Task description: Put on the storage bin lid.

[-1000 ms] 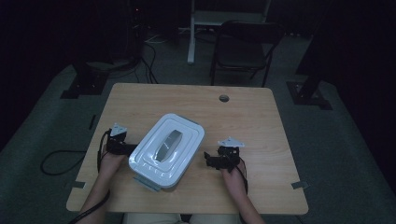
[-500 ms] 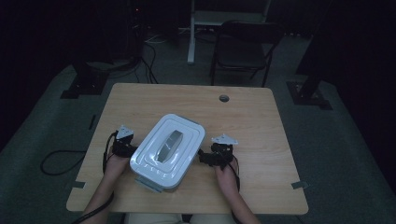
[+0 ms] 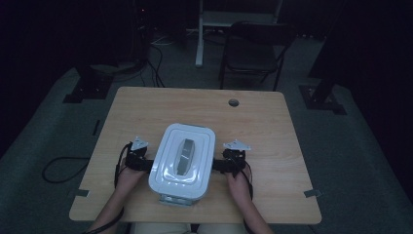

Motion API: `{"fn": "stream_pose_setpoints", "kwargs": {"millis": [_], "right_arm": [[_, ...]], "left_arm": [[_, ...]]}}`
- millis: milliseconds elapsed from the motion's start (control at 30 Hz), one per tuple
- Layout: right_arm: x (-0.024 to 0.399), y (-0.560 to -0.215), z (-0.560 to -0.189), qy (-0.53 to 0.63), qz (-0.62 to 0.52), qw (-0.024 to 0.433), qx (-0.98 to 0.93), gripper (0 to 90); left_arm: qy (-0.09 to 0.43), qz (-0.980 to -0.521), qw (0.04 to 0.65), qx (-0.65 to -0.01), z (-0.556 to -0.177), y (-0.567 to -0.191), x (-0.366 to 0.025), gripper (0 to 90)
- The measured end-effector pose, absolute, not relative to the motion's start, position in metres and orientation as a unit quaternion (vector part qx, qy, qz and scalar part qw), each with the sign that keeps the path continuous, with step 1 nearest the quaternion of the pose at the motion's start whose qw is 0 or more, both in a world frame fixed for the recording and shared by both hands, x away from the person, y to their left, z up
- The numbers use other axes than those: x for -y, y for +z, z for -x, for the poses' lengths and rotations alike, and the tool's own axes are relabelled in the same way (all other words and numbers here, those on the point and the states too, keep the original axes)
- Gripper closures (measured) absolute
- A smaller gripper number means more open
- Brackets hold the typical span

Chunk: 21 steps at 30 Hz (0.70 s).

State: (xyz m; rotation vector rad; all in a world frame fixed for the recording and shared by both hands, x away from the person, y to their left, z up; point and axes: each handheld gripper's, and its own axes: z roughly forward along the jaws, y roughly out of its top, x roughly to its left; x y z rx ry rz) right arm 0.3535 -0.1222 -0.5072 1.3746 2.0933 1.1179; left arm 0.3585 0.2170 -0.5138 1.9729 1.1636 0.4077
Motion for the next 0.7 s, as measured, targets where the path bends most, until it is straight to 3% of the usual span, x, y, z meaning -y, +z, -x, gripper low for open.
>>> {"fn": "stream_pose_setpoints", "kwargs": {"millis": [700], "right_arm": [[0.171,-0.504,-0.365,0.391,-0.5,0.188,-0.749,14.7]], "left_arm": [[0.144,-0.805,0.387,-0.425,-0.36,-0.511,-0.165,0.7]]}}
